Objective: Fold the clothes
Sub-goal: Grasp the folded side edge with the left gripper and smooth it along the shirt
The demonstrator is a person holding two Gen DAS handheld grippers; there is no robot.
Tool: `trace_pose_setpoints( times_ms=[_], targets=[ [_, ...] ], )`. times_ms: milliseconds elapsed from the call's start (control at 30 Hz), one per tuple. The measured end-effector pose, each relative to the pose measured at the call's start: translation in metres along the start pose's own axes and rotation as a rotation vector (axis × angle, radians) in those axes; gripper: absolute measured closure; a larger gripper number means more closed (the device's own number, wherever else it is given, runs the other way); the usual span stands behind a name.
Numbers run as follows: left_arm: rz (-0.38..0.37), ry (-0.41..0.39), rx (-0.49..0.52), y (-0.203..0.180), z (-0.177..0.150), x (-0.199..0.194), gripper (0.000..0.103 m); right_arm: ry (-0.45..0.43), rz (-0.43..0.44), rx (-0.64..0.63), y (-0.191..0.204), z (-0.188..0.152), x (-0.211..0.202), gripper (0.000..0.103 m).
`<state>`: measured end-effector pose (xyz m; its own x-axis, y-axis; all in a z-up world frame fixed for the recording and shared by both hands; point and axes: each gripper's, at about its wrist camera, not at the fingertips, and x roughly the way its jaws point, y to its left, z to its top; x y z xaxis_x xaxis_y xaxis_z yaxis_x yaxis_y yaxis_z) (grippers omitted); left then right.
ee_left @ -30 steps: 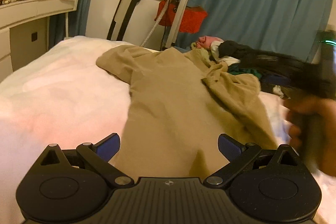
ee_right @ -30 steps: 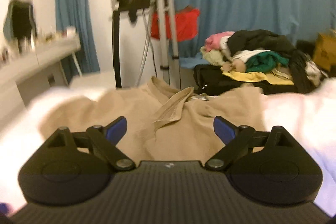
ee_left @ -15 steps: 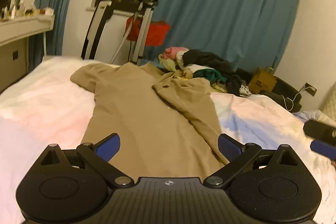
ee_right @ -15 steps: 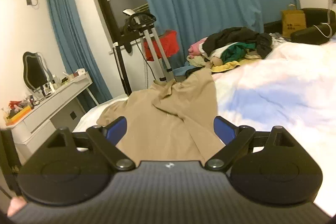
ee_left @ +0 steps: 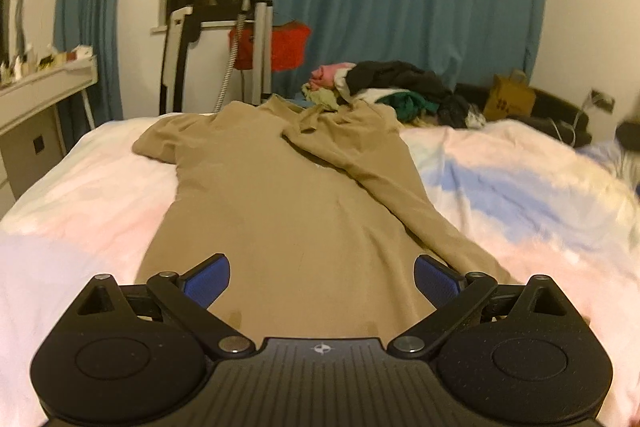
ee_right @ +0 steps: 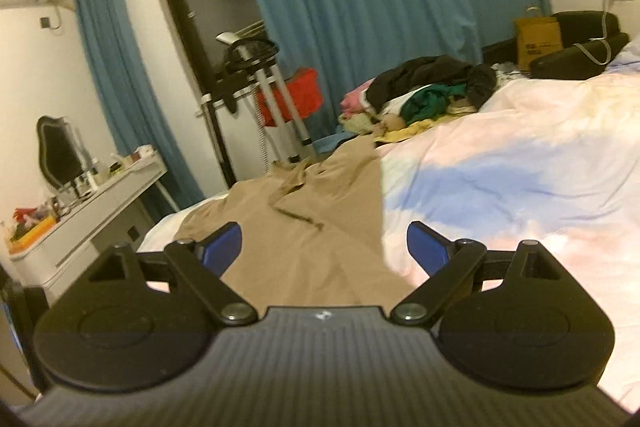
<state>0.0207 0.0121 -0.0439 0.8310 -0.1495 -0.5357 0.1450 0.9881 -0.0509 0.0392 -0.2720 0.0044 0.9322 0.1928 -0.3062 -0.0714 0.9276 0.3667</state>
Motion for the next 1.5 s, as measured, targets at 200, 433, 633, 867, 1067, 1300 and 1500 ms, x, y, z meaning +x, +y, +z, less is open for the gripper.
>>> trace_pose_setpoints(
  times_ms=[200,433,633,867,1067,1300,1500],
  targets=[
    [-0.112,0.088,0.096,-0.053,-0.004,0.02,0.01,-0.057,-0.049,0.231,-0.076,0.026,-0.018,0.012],
    [-0.194,0.119,0.203,-0.135,-0.012,0.049,0.024,-0.031,-0.148,0.433,-0.139,0.016,-0.015,0.012],
    [-0.343,0.143,0.273,-0.193,-0.032,0.062,0.042,-0.047,-0.158,0.473,-0.158,0.011,-0.01,0.012],
    [-0.44,0.163,0.315,-0.224,-0.055,0.081,0.073,-0.027,-0.167,0.519,-0.177,0.005,0.0,0.012],
    [-0.437,0.175,0.185,-0.199,-0.044,0.084,0.096,0.006,-0.149,0.513,-0.176,0.002,0.008,0.012],
    [-0.46,0.142,-0.043,-0.113,-0.007,0.012,0.096,0.043,-0.091,0.455,-0.154,0.002,0.009,0.012],
    [-0.305,0.287,-0.16,-0.03,-0.026,-0.011,0.097,0.114,-0.044,0.323,-0.114,0.0,0.019,0.012]
  ],
)
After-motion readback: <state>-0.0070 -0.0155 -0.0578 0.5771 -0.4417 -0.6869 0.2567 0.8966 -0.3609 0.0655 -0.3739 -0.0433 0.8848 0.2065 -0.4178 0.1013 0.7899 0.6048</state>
